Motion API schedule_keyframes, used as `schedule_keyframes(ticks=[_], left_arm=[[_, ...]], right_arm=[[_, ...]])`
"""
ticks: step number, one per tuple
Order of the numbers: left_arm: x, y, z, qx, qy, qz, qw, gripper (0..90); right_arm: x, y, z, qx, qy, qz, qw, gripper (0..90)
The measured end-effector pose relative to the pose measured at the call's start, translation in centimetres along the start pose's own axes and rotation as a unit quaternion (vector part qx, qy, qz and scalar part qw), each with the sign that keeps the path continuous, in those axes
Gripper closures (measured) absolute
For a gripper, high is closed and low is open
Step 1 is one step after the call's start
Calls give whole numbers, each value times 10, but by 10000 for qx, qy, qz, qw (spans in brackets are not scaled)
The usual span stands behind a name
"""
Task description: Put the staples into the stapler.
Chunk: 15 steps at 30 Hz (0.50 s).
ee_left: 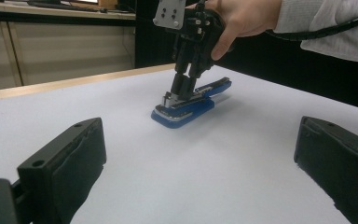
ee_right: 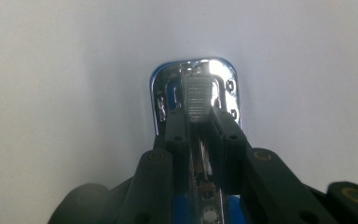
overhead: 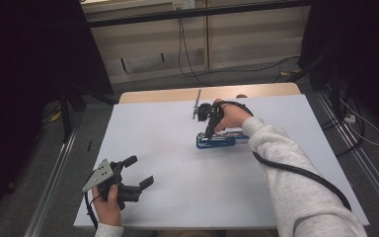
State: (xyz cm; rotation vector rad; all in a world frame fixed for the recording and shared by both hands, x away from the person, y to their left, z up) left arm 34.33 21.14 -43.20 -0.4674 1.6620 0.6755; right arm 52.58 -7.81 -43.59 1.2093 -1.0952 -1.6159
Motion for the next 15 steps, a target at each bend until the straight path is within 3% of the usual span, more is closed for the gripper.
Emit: schedule_keyframes(ticks=[15], left_arm=[[1,-1,0,-13,-13,36,10000,22]], right_arm=[[0,2,0,34,-70,-74,9999,735]])
Point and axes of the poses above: each handheld gripper's, and its own axes: y roughly backward along the jaws, x roughly out of its underside, z roughly to its left, the point moved 4 cm from there along -y, roughly forward along the jaws, and after that the axes turned 7 degrees about -x, right-handed, at the moved point
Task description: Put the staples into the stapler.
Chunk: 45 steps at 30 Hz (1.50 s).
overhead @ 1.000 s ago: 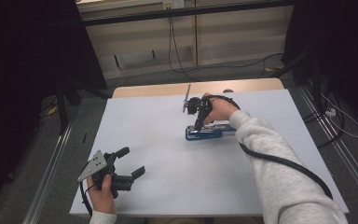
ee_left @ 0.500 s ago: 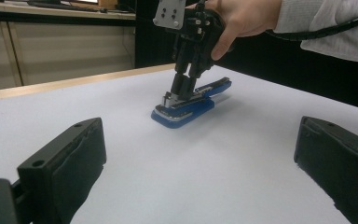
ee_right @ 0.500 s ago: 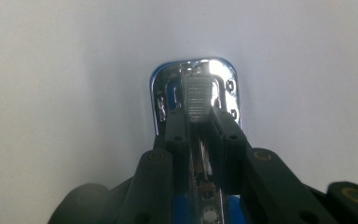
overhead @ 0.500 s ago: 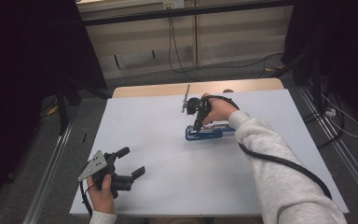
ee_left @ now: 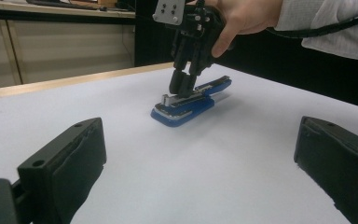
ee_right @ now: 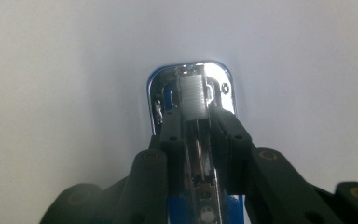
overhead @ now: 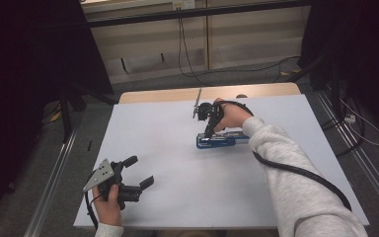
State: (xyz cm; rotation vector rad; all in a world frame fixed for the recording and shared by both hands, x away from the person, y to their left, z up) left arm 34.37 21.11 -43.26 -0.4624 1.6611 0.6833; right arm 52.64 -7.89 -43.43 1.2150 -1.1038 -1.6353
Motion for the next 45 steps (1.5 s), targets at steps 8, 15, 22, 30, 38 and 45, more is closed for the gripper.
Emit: schedule_keyframes(ticks=[8,15,22,30,38,45], left_arm=[[0,0,0,20,-2,-5,10000,22],[-1,-2,-1,23,-14,55,10000,22],[-4,-9,-6,91,-30,166,9998,22],[-3,-13,-8,146,-115,276,9994,22],[-2,-16,-8,110,-141,415,9990,22],[-4,-24,-10,135,-19,537,9985,22]], right_arm=[[6,8,1,74,-162,-311,9994,650],[23,22,1,186,-381,-808,9958,540],[48,26,2,267,-742,-1183,9899,389],[73,33,1,400,-1109,-1676,9788,283],[97,34,5,579,-1331,-1822,9725,219],[114,34,12,686,-1548,-2003,9650,194]])
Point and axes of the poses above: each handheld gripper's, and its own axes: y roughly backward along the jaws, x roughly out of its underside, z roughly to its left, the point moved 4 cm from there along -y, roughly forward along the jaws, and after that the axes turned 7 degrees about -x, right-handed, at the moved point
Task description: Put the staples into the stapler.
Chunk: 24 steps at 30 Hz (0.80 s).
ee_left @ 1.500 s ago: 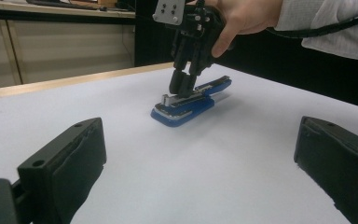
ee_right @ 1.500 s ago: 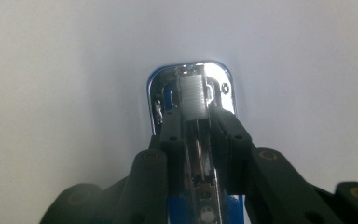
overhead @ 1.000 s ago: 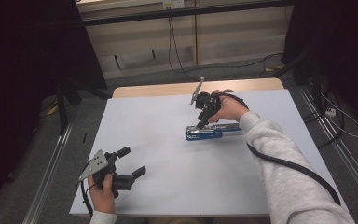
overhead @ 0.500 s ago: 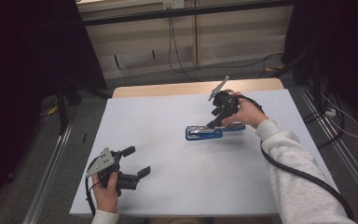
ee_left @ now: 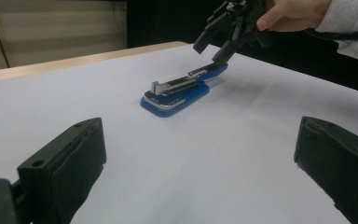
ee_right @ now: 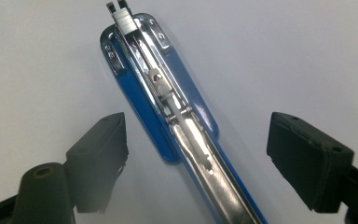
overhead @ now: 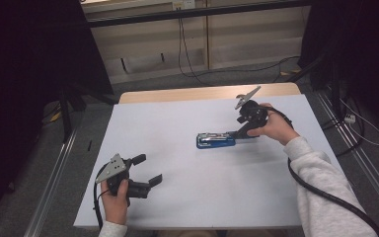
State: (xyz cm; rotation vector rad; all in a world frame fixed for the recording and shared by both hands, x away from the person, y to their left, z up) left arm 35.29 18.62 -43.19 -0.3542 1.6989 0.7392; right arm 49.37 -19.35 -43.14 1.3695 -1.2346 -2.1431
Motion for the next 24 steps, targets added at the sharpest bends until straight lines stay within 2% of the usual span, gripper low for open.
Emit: schedule_keyframes(ticks=[6,13,16,20,24], left_arm=[[-2,-9,-3,60,50,91,9999,22],[-5,-18,-3,70,125,227,9996,22],[-5,-22,-3,82,216,286,9993,21],[-7,-28,-3,32,184,347,9992,21],[-9,-37,-5,112,245,375,9989,20]], right_arm=[[26,5,-1,125,-201,-178,9996,188],[41,14,-2,291,-354,-261,9986,174],[46,21,-1,327,-404,-359,9980,170],[52,27,0,396,-454,-416,9973,158],[56,32,0,425,-515,-490,9966,147]])
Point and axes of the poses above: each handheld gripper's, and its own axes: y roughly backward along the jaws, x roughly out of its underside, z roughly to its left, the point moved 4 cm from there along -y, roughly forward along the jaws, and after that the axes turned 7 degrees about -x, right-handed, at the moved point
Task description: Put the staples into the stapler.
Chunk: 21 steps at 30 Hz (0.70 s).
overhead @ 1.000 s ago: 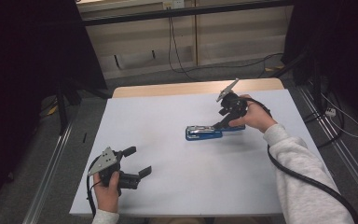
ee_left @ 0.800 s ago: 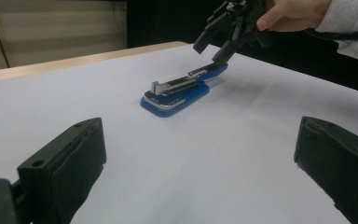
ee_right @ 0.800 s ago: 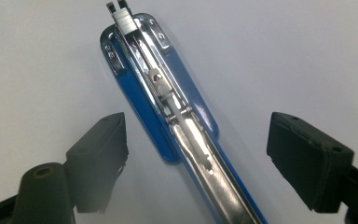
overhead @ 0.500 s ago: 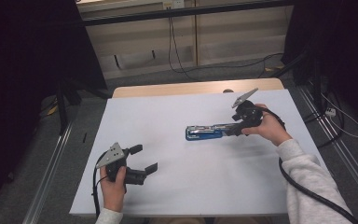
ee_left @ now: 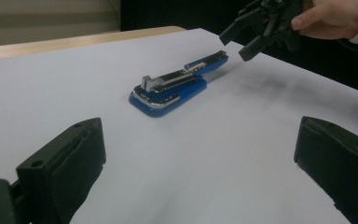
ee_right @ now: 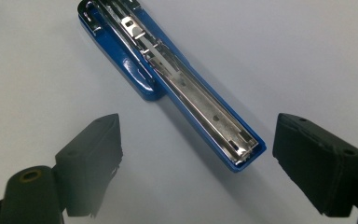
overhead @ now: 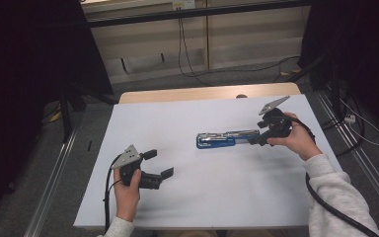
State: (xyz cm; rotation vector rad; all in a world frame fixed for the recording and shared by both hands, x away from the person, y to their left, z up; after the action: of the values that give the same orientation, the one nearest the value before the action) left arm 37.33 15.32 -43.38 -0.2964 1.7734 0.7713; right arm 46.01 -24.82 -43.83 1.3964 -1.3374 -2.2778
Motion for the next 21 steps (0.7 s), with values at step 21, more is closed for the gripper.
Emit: schedule_keyframes(ticks=[21], left_arm=[[-14,-42,-3,134,-62,205,9997,21]], right_arm=[[24,20,-2,161,-226,-256,9993,128]])
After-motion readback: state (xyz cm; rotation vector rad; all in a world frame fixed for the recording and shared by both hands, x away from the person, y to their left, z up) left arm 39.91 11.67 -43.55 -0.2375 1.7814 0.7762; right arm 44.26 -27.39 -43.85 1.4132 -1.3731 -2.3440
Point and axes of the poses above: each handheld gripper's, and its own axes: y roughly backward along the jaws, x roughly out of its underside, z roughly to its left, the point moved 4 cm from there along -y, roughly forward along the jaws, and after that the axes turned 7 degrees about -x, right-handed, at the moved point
